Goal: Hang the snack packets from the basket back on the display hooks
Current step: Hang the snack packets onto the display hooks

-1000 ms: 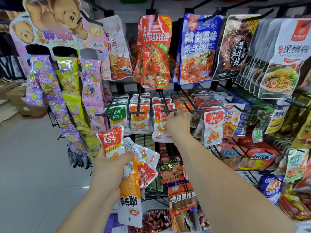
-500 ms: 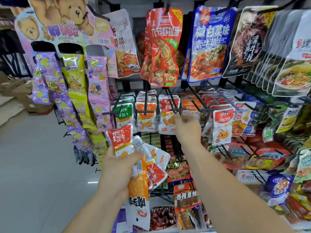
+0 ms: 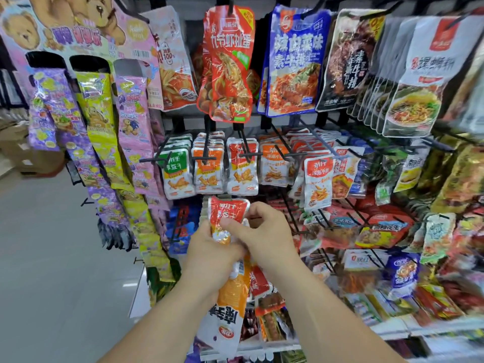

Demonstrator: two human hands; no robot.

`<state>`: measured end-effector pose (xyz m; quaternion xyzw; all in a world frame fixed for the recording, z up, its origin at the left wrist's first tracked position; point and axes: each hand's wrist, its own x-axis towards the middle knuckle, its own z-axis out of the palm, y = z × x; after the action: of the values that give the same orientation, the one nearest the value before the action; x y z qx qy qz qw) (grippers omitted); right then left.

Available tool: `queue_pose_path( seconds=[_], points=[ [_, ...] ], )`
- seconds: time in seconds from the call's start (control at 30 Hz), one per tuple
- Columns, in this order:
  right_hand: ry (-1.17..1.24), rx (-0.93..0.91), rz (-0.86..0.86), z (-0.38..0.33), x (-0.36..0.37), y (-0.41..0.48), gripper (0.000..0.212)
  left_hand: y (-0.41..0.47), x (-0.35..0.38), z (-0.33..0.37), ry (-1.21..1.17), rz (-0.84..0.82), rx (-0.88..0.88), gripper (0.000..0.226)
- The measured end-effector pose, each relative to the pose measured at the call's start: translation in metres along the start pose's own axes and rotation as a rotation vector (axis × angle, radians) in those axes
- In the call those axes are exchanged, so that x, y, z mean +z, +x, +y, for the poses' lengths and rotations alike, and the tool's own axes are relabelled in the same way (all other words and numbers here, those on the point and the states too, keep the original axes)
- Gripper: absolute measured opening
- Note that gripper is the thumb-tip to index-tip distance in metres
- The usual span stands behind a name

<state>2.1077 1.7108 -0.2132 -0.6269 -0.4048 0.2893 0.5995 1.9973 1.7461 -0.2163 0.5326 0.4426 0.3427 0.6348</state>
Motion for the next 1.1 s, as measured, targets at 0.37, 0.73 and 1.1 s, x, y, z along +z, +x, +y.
queue_pose_path(
  seconds=[0.37, 0.73, 1.1],
  points=[
    [0.096, -0.020, 0.051, 0.011, -0.007, 0.000, 0.038, -0.002, 0.013, 0.001, -0.053, 0.023, -0.072, 0.049],
    [0.181, 0.202, 0.115, 0.069, 0.000, -0.002, 0.039, 0.007, 0.019, -0.033, -0.053, -0.038, -0.300, 0.042],
    [0.201, 0.515, 0.327, 0.156, -0.014, -0.053, 0.036, 0.010, 0.042, -0.109, 0.041, -0.163, -0.701, 0.021]
  ],
)
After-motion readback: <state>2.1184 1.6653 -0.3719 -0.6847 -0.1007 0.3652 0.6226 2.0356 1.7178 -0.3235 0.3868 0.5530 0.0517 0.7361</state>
